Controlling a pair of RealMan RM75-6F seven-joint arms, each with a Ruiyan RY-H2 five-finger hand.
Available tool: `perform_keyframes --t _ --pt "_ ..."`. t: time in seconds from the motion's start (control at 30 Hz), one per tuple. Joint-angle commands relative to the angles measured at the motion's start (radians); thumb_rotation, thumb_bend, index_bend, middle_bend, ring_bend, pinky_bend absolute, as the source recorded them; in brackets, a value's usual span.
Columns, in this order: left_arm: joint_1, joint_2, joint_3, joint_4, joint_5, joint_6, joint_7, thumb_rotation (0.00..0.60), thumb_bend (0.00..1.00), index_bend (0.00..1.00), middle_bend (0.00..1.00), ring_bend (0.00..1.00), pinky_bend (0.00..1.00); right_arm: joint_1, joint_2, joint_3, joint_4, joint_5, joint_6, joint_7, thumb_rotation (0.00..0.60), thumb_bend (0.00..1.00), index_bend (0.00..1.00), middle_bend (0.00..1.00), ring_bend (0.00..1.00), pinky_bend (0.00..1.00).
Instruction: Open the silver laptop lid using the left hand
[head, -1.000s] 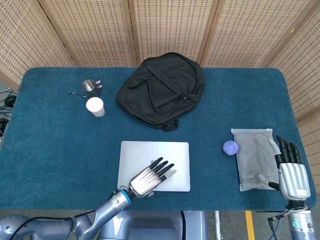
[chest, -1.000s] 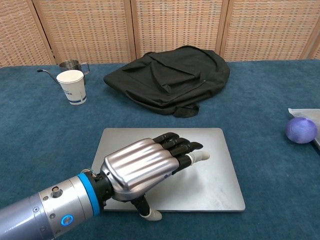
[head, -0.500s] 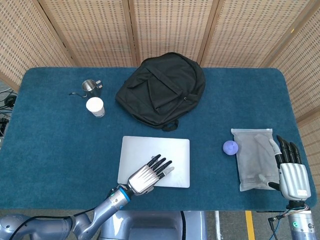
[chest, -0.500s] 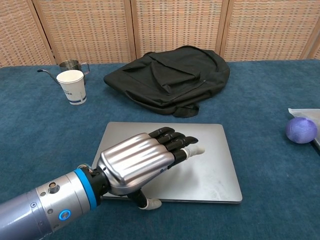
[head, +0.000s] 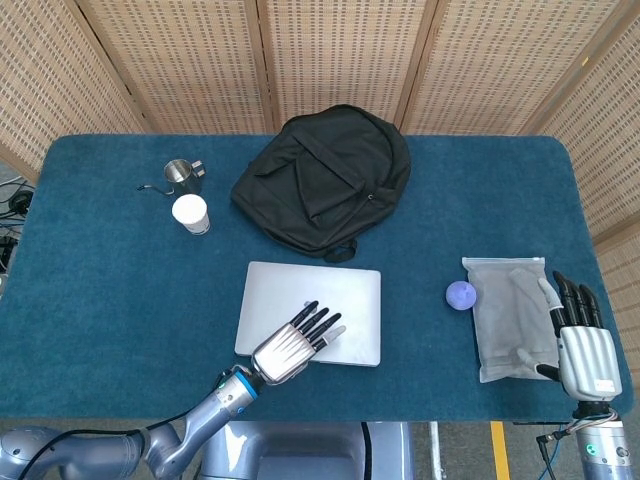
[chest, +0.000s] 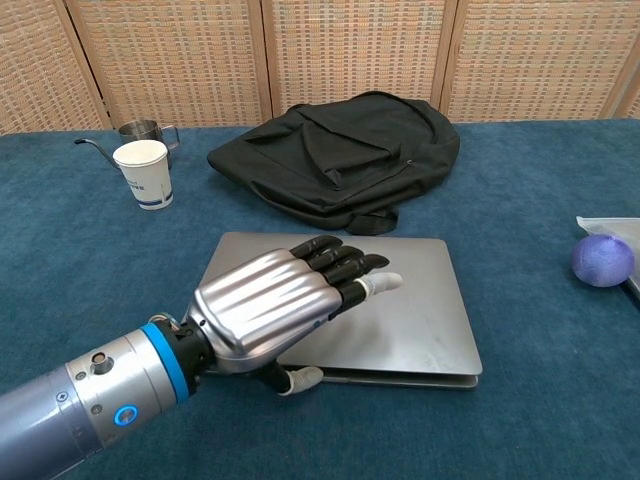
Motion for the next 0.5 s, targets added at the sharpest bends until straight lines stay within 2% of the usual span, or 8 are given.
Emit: perform_keyframes --t 0.03,0.5 --pt "-0.002 -0.007 -0.004 0.013 0.002 0.013 0.0 0.6 0.36 0.0 0.0 0.0 0.0 0.0 0.0 -0.001 0.0 -0.001 0.0 -0.001 0.6 0.0 0.0 0.0 0.0 0.0" --pt "-0.045 -0.054 -0.06 0.065 0.0 0.054 0.016 0.6 0.4 0.0 0.0 0.0 0.0 0.012 -0.005 -0.021 0.026 -0.053 -0.006 0.04 0.6 0.0 0.0 0.0 0.0 0.0"
